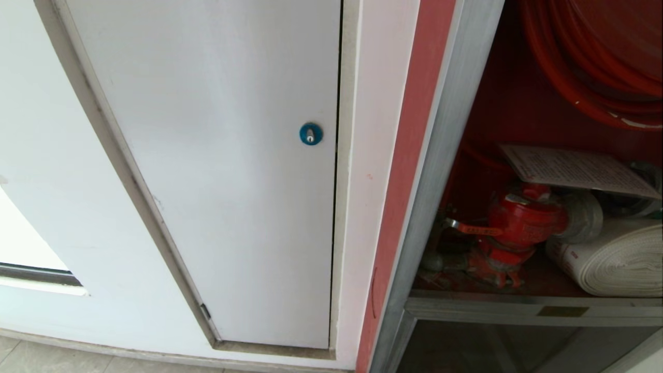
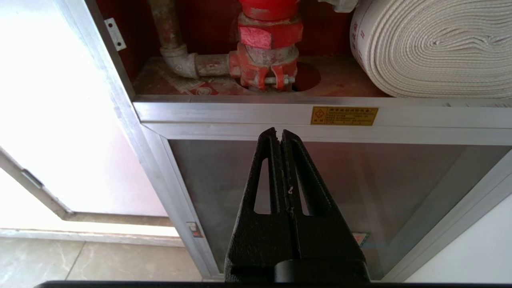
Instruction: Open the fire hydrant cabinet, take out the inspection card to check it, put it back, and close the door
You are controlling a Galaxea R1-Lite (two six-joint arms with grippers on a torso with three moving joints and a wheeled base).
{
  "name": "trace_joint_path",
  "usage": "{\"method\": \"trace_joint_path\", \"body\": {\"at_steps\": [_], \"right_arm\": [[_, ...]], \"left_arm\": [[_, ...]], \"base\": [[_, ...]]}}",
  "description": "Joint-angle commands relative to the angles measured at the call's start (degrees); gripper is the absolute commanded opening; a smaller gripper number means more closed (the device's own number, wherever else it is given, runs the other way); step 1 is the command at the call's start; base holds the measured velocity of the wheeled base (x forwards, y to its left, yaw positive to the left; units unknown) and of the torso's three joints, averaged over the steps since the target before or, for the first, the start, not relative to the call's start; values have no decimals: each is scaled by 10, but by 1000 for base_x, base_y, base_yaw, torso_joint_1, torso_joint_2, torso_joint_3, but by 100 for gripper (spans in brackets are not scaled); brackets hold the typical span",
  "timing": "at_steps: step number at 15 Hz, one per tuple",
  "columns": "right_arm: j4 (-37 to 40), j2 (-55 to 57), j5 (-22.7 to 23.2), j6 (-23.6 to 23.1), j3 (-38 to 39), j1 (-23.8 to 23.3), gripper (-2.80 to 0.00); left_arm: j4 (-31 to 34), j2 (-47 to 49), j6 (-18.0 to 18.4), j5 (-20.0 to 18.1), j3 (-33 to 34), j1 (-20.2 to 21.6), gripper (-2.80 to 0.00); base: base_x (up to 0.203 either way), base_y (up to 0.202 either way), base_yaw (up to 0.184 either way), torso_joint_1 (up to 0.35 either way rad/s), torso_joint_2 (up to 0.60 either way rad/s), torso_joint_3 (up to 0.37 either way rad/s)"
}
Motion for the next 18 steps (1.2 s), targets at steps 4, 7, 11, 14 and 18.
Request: {"method": "trace_joint_path", "body": {"at_steps": [4,7,11,14,18], "right_arm": [[1,0,1,0,0,0,-280],[1,0,1,0,0,0,-280],[1,0,1,1,0,0,-280],[1,0,1,1,0,0,-280],[1,0,1,2,0,0,-280]], "left_arm": [[0,0,-1,0,0,0,-280],[0,0,0,0,0,0,-280],[1,0,-1,0,0,0,-280],[1,0,-1,0,0,0,-280],[1,0,-1,0,0,0,-280]], "base": [[0,0,0,0,0,0],[0,0,0,0,0,0],[-163,0,1,-1,5,1],[-195,0,1,1,2,4],[-199,0,0,4,2,3]]}}
